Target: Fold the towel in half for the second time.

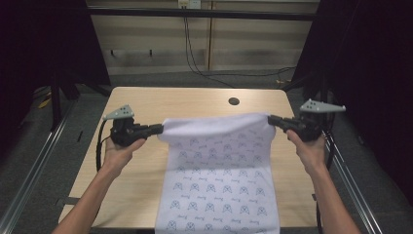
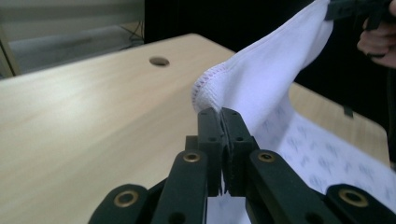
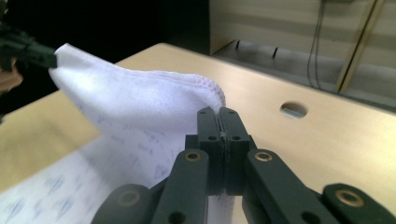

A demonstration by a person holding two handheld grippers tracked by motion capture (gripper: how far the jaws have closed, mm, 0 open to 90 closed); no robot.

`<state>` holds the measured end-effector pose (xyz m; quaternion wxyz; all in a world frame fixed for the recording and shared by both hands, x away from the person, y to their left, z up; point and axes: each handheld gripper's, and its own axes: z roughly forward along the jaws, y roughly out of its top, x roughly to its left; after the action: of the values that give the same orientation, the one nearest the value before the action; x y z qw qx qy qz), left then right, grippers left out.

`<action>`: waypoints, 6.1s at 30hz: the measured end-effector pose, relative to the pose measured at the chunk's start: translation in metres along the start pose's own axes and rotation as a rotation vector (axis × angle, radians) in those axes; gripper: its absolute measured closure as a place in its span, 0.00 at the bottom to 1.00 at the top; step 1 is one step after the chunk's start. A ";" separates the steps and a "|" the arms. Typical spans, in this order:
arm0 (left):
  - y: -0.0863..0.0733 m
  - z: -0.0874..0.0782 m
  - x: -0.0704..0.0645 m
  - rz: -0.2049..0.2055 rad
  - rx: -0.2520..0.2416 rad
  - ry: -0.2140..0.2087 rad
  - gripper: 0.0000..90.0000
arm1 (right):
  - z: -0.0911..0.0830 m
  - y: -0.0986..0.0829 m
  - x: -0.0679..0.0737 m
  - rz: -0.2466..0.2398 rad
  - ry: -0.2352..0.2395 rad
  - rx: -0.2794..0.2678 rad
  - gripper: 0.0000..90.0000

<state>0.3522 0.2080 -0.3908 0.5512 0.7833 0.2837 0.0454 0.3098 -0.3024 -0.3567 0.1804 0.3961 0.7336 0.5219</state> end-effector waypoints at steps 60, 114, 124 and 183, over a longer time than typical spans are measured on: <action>-0.093 0.069 -0.001 -0.057 0.364 0.063 0.98 | 0.025 -0.140 0.018 0.079 -0.064 0.468 0.99; -0.050 0.129 0.106 -0.154 0.233 0.265 0.98 | 0.146 -0.085 -0.077 0.170 -0.263 0.357 0.99; -0.029 0.102 0.099 -0.141 0.152 0.185 0.98 | 0.128 -0.069 -0.088 0.226 -0.183 0.201 0.99; -0.118 -0.042 -0.067 0.021 0.291 -0.215 0.83 | -0.071 -0.160 0.086 -0.024 0.249 0.347 0.81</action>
<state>0.2338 0.2369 -0.4631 0.4589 0.8580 0.2186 -0.0742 0.1450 -0.3029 -0.4611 0.0238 0.3449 0.8337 0.4305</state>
